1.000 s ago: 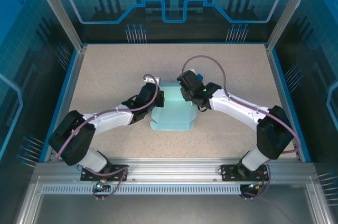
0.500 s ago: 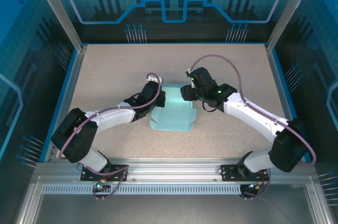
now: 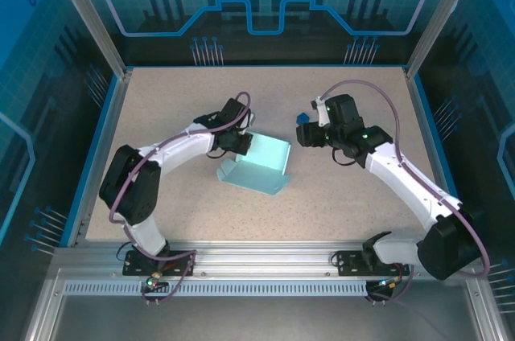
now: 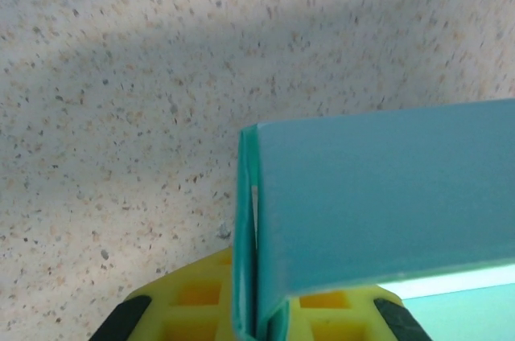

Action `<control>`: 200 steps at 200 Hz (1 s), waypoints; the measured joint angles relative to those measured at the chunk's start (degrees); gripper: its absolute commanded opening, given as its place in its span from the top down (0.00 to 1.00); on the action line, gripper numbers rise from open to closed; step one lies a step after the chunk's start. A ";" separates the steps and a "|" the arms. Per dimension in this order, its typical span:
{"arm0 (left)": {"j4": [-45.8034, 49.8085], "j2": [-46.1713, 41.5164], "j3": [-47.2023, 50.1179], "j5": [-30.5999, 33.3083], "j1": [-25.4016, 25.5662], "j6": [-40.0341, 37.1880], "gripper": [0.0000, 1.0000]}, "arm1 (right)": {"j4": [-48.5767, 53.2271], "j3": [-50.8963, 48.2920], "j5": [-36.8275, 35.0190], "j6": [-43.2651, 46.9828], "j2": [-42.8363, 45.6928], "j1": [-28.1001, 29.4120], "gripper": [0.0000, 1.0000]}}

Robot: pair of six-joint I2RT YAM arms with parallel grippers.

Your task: Fold the paper box

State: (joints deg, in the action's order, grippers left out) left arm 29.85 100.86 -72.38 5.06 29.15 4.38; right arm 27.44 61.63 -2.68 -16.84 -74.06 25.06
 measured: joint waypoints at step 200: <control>30.97 25.22 -40.04 -10.16 -5.29 -17.05 0.40 | -2.86 -5.25 2.40 -0.02 -11.65 0.74 0.35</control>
State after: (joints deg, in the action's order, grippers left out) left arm 60.82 126.08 -112.42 -5.10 23.86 -12.67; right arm 24.58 56.38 -0.27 -16.86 -85.71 25.80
